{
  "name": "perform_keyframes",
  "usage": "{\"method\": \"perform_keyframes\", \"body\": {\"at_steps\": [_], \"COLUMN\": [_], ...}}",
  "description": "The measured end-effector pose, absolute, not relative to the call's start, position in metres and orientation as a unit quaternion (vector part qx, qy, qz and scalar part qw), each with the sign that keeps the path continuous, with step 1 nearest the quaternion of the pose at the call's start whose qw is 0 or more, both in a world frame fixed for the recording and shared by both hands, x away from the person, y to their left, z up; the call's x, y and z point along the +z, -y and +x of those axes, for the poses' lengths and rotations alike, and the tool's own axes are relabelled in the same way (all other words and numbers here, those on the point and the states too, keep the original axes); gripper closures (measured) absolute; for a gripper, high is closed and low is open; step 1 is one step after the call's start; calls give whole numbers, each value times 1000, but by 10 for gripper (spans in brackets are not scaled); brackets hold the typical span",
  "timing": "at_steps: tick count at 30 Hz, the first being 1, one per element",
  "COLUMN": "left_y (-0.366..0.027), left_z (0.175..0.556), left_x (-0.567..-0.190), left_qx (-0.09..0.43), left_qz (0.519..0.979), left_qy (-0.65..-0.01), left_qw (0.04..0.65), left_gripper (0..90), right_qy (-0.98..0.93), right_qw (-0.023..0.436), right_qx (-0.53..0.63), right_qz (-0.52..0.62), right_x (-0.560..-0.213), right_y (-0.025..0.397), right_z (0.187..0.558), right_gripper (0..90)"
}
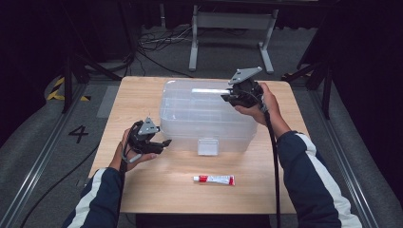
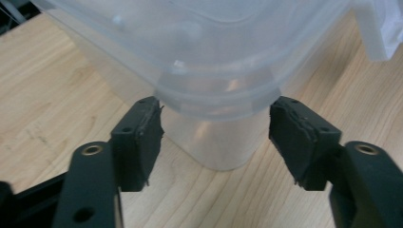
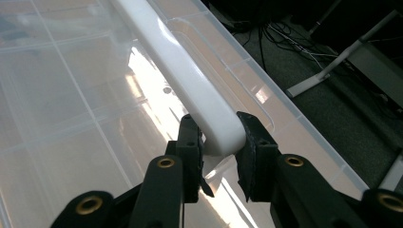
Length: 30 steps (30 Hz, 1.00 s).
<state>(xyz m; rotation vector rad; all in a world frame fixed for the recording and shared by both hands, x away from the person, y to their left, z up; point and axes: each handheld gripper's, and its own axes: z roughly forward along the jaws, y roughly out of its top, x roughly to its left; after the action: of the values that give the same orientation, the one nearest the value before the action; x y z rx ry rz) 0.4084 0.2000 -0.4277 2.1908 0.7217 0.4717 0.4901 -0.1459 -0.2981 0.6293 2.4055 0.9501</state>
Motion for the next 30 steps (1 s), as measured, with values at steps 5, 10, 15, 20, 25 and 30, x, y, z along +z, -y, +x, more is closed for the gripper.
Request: {"method": "perform_keyframes", "body": {"at_steps": [5, 10, 15, 20, 25, 30], "left_y": [-214, -221, -221, -224, -225, -223], "left_z": [404, 398, 394, 390, 391, 394], "left_x": [-423, -417, -412, -405, -403, -404], "left_qx": [181, 181, 184, 187, 197, 203], "left_qz": [852, 845, 843, 836, 828, 826], "left_qy": [-290, -289, -282, -278, -285, -282], "left_qw": [397, 413, 420, 435, 440, 444], "left_gripper": [483, 592, 720, 769, 828, 900], "right_qy": [-874, -874, -875, -876, -874, -874], "right_qw": [236, 233, 221, 219, 217, 219], "right_qx": [352, 350, 352, 347, 350, 346], "right_qz": [237, 243, 250, 252, 258, 260], "right_x": [-294, -292, -287, -284, -282, -280], "right_y": [147, 146, 147, 146, 146, 145], "right_z": [494, 497, 503, 506, 509, 511], "right_gripper": [728, 726, 725, 723, 721, 717]}}
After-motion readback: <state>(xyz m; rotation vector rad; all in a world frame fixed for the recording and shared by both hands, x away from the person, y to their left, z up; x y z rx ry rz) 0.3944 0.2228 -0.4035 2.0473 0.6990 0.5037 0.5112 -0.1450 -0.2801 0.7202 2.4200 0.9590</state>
